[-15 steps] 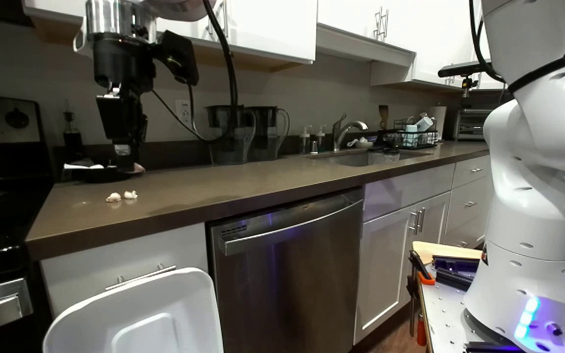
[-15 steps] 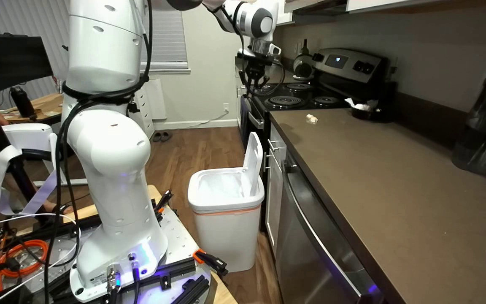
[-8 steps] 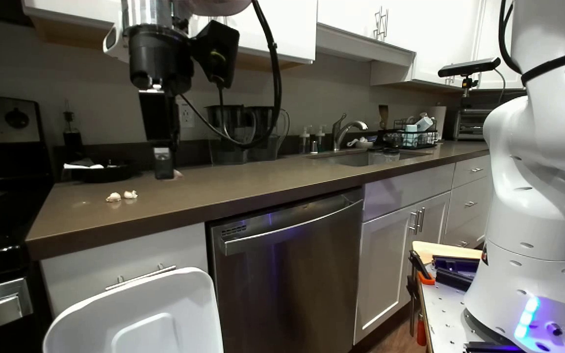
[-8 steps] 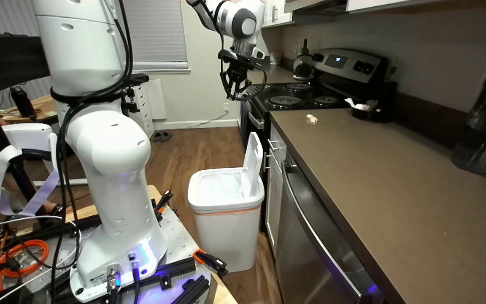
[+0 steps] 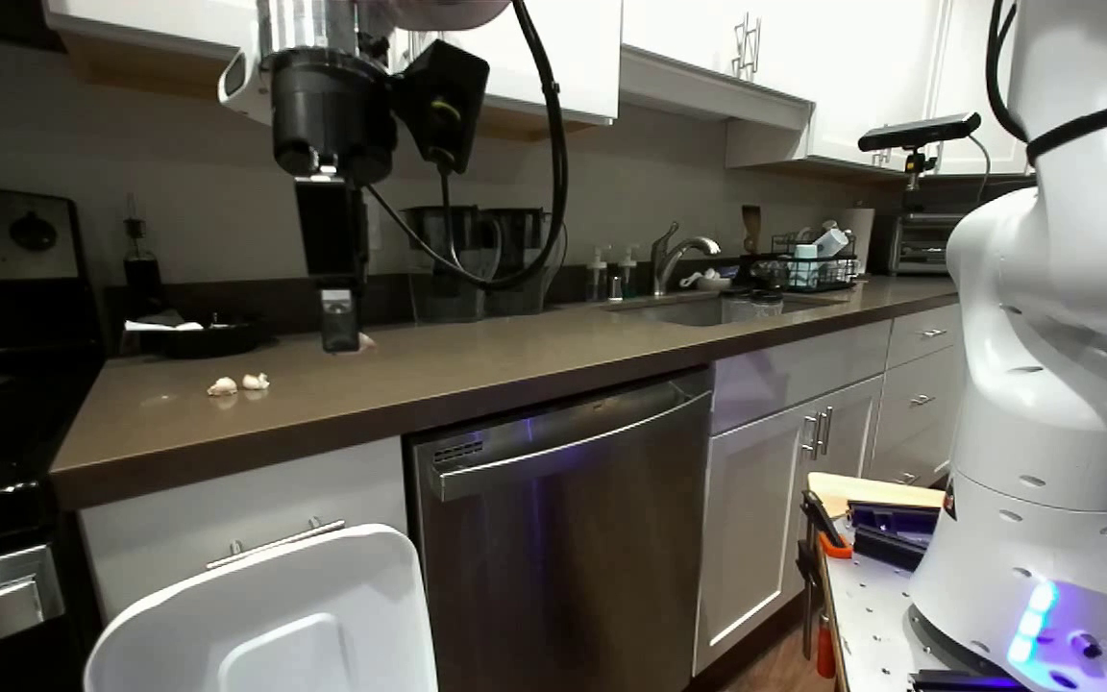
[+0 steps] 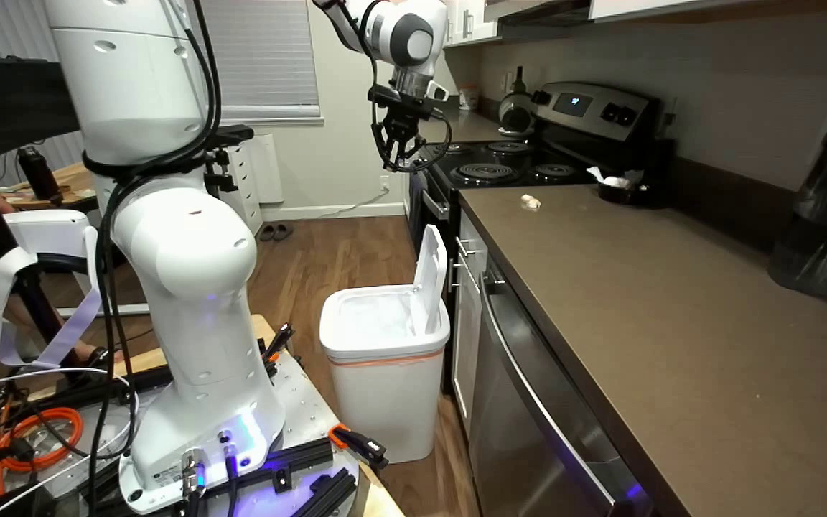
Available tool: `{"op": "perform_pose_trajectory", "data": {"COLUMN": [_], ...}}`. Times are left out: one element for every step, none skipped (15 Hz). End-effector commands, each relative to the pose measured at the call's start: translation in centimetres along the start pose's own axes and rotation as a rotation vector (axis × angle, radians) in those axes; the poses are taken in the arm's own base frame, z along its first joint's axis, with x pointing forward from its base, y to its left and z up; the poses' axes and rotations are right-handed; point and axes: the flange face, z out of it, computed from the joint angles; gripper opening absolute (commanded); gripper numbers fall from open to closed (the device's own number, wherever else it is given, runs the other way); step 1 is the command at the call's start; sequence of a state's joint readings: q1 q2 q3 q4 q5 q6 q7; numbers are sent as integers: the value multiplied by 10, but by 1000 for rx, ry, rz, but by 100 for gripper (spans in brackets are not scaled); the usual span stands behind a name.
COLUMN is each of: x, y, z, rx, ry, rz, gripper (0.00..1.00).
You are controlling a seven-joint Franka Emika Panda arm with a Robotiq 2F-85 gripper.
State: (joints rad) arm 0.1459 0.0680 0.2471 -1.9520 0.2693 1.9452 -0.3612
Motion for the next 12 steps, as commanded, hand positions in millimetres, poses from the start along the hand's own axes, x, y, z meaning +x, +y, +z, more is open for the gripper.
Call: {"op": "perform_pose_trajectory", "data": {"x": [0, 0, 1, 1, 1, 2, 2, 2, 3, 3, 3, 3], "y": [0, 0, 0, 0, 0, 0, -1, -2, -2, -4, -5, -7], "z": [0, 0, -1, 0, 0, 0, 0, -1, -1, -1, -1, -2], "rx": [0, 0, 1, 1, 3, 4, 0, -2, -2, 1, 4, 8], "ry": [-1, -1, 1, 2, 3, 5, 6, 10, 11, 11, 8, 9], "rz": [0, 0, 0, 0, 1, 0, -2, -5, -8, -10, -14, -17], "gripper": [21, 5, 5, 5, 5, 5, 5, 5, 5, 5, 30, 48]}}
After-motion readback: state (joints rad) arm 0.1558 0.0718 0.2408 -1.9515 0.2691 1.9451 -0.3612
